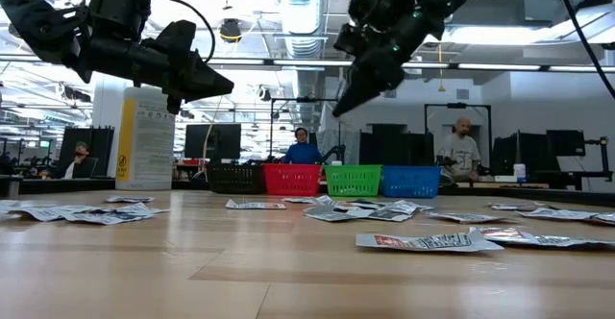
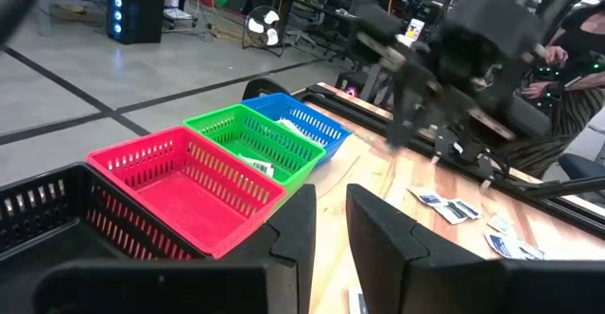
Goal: Pick & Place First Aid Supplies
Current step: Put the towelette pack into the green bin
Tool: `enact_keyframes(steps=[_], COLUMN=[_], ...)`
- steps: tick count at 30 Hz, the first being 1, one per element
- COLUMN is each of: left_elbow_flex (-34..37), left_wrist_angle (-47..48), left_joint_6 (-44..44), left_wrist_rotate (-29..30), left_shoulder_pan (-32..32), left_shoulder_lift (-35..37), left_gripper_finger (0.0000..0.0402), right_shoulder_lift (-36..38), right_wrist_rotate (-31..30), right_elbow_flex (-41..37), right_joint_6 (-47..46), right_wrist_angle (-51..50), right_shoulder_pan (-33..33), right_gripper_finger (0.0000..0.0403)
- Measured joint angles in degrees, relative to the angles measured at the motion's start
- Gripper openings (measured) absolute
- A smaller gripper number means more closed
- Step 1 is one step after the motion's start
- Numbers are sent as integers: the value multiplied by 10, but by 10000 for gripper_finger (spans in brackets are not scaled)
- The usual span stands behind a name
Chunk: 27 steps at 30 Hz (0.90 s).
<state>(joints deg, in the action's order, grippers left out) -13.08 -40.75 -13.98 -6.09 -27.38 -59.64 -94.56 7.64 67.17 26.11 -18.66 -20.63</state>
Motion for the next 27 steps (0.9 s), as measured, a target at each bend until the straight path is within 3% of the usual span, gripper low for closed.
enact_keyframes(steps=[13, 19, 27], left_elbow_flex=[0, 0, 0], left_wrist_angle=[0, 0, 2], left_joint_6=[0, 1, 1], left_wrist_rotate=[0, 0, 0], left_shoulder_pan=[0, 0, 0], left_shoulder_lift=[0, 0, 0], left_gripper_finger=[63, 63, 63], right_shoulder_lift=[-68, -94, -94], right_wrist_rotate=[-2, -45, -48], right_elbow_flex=[1, 1, 1], right_joint_6=[-5, -13, -21], right_wrist_angle=[74, 74, 84], right_shoulder_pan=[-96, -107, -107], right_gripper_finger=[0, 0, 0])
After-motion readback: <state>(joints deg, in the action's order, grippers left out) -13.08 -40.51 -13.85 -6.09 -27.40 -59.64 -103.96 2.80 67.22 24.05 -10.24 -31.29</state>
